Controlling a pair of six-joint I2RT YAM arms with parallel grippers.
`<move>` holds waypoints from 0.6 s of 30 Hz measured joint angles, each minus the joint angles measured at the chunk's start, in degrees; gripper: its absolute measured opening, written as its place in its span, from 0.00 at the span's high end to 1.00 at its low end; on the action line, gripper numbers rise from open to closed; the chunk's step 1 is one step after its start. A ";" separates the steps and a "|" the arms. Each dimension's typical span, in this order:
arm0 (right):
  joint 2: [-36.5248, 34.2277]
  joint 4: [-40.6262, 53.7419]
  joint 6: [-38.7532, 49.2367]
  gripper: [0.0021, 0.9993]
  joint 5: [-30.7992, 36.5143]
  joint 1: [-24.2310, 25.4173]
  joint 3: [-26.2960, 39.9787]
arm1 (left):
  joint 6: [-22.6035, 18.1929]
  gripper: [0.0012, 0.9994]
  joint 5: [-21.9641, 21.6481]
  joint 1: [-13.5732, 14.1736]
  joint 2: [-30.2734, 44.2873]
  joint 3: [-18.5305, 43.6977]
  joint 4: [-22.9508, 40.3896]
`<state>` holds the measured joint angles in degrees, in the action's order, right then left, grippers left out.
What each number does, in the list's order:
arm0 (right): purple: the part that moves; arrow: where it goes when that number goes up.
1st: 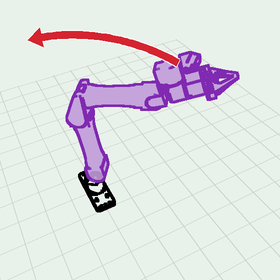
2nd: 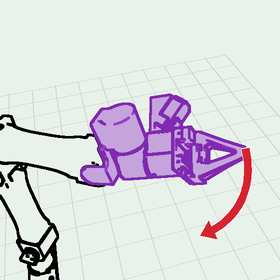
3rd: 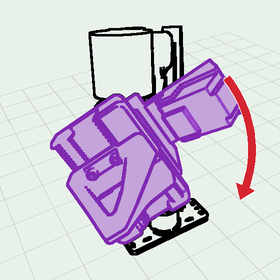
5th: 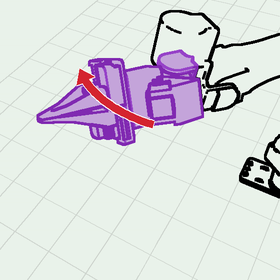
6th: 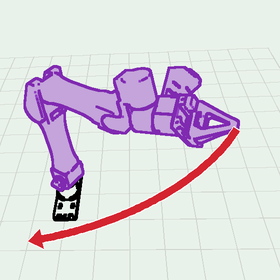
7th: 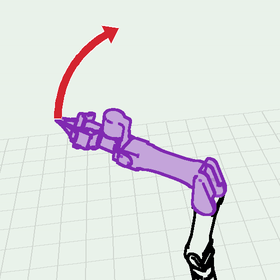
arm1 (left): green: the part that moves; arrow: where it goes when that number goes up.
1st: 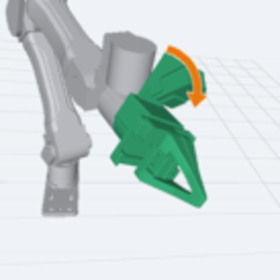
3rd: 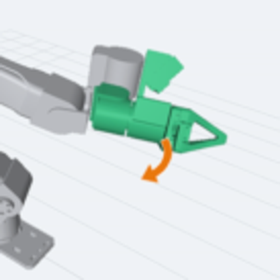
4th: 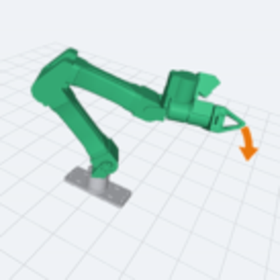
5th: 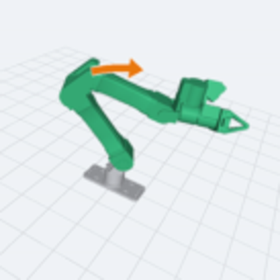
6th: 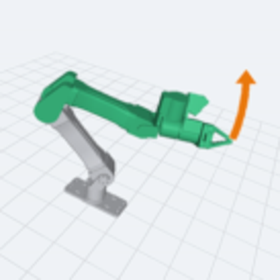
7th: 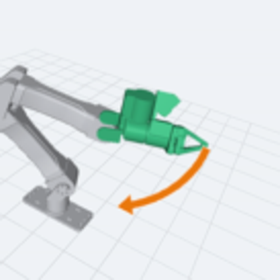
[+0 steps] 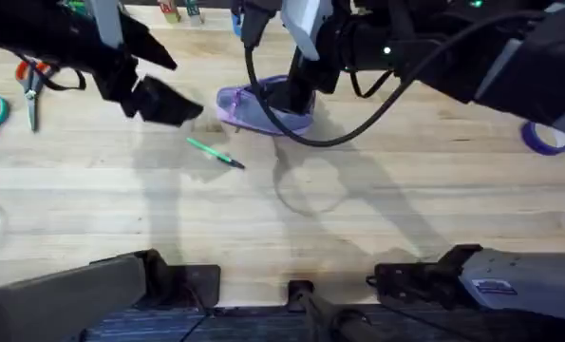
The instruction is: Unzip the bag, pick up the pens from the table one at a time and place them inside, then zip the bag closed.
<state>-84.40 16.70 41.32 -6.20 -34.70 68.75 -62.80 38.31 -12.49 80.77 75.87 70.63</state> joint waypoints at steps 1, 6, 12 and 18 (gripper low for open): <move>0.00 0.17 -0.05 0.00 0.00 0.00 0.00 | 2.85 0.00 -0.03 0.08 -0.51 0.05 -0.78; 0.00 0.24 -0.29 0.00 0.00 0.00 0.00 | 24.33 0.00 -3.77 0.88 -1.75 0.37 -2.97; 0.00 0.20 -0.46 0.00 0.00 0.00 0.00 | 50.17 0.00 -10.27 1.33 -1.70 0.37 -2.14; 0.00 0.07 -1.41 0.00 -0.01 0.00 0.00 | 67.71 0.01 -12.22 1.33 -1.70 0.37 0.11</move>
<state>-84.40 16.78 39.92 -6.21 -34.70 68.75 4.91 26.08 -11.16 79.07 76.25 70.73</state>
